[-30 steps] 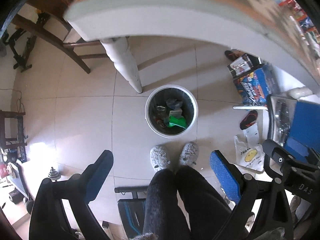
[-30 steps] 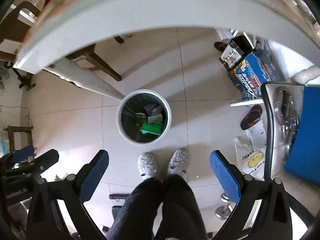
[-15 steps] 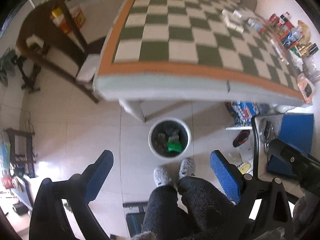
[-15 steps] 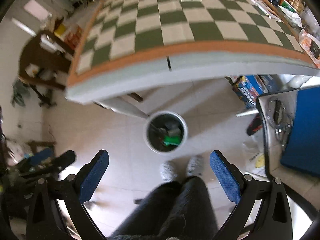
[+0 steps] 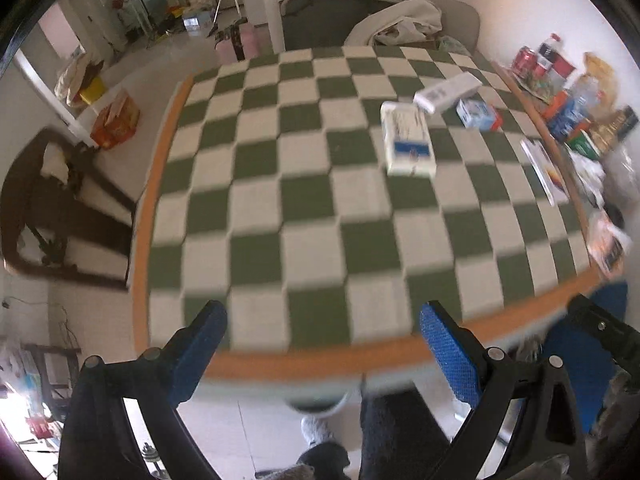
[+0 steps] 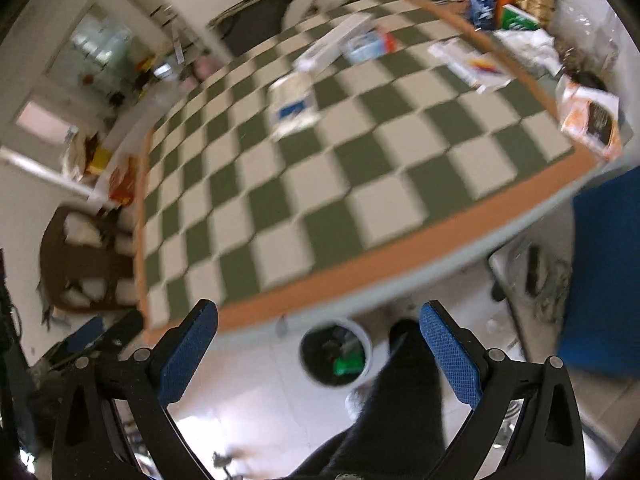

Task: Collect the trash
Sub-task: 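Raise both grippers back over the checkered table, then grasp the white medicine box with the left gripper while the right grasps the striped card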

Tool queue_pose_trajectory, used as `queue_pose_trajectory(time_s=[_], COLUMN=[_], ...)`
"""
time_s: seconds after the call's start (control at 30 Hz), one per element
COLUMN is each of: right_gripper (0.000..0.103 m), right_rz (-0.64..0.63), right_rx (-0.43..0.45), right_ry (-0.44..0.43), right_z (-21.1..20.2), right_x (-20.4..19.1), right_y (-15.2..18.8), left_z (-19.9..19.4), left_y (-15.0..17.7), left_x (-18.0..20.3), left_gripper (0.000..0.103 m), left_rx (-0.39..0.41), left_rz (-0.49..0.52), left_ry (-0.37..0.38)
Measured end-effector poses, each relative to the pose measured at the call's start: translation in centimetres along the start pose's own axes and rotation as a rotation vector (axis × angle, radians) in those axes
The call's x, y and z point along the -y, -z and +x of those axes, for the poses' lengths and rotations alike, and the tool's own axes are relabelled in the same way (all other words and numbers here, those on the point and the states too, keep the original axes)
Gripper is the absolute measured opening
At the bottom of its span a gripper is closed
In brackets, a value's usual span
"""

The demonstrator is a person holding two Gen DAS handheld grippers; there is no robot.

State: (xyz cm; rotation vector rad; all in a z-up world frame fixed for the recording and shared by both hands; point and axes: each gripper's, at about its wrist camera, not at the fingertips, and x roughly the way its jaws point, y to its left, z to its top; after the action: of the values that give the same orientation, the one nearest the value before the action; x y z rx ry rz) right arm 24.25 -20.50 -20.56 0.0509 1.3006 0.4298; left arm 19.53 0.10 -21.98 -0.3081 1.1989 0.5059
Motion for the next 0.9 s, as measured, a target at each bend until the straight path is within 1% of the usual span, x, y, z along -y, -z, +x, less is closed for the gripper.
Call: queue_pose_trajectory(time_s=[0.03, 0.1, 0.13, 0.17, 0.2, 0.27, 0.3, 0.4, 0.5, 0.6, 0.63, 0.67, 0.7, 0.73, 0.77, 0.8, 0.87, 0.9], right_gripper=[0.102, 0.102, 0.102, 0.102, 0.102, 0.102, 0.102, 0.102, 0.102, 0.102, 0.103, 0.102, 0.097, 0.089, 0.088, 0.088, 0.088, 0.088], right_rz=[0.006, 0.031, 0.037, 0.041, 0.048, 0.06, 0.068, 0.05, -0.016, -0.059, -0.055, -0.028, 0.006, 0.034, 0.054, 0.082, 0.134, 0.152], right_rx=[-0.002, -0.02, -0.021, -0.023, -0.032, -0.053, -0.082, -0.128, -0.157, -0.203, -0.213, -0.197, -0.2, -0.193, -0.189, -0.199, -0.209, -0.232], right_ry=[0.02, 0.076, 0.102, 0.133, 0.19, 0.244, 0.273, 0.325, 0.373, 0.39, 0.379, 0.352, 0.325, 0.315, 0.313, 0.289, 0.231, 0.192], right_z=[0.6, 2.4, 3.4, 4.2, 5.7, 7.9, 9.8, 14.1, 18.4, 22.1, 22.8, 22.8, 22.8, 22.6, 22.5, 22.4, 22.3, 22.4], right_x=[0.9, 3.0, 3.8, 4.1, 5.2, 6.6, 7.8, 9.7, 10.5, 11.2, 11.4, 11.7, 11.9, 12.0, 11.8, 11.8, 11.2, 10.6], right_y=[-1.7, -6.6, -9.3, -10.8, -13.7, -17.1, -19.6, -23.9, -27.3, -29.5, -29.9, -30.2, -30.5, -30.6, -30.5, -30.4, -29.7, -29.2], left_z=[1.1, 3.2, 4.7, 6.4, 7.3, 10.5, 11.3, 14.7, 17.0, 18.2, 18.3, 18.5, 18.5, 18.3, 18.5, 18.3, 18.4, 18.6], left_y=[-2.1, -5.3, -7.1, -8.7, -9.6, -12.2, -13.0, -15.3, -16.8, -17.7, -17.9, -18.0, -18.2, -18.2, -18.4, -18.4, -18.4, -18.4], left_x=[1.4, 3.8, 5.4, 6.9, 7.7, 10.0, 10.5, 12.6, 13.9, 14.4, 14.2, 14.2, 13.9, 13.2, 13.1, 12.1, 11.2, 10.6], left_gripper=[0.099, 0.099, 0.099, 0.099, 0.099, 0.099, 0.099, 0.099, 0.099, 0.099, 0.099, 0.099, 0.099, 0.099, 0.099, 0.099, 0.099, 0.099], left_rx=[-0.002, -0.009, -0.019, -0.035, -0.047, -0.073, -0.081, -0.121, -0.153, -0.171, -0.178, -0.181, -0.183, -0.184, -0.189, -0.196, -0.209, -0.222], left_rz=[-0.005, -0.005, 0.002, 0.013, 0.021, 0.036, 0.038, 0.042, 0.051, 0.065, 0.068, 0.068, 0.068, 0.063, 0.06, 0.046, 0.026, 0.015], left_ry=[-0.007, -0.026, -0.046, -0.068, -0.081, -0.114, -0.125, -0.156, -0.178, -0.19, -0.19, -0.19, -0.188, -0.187, -0.182, -0.168, -0.15, -0.136])
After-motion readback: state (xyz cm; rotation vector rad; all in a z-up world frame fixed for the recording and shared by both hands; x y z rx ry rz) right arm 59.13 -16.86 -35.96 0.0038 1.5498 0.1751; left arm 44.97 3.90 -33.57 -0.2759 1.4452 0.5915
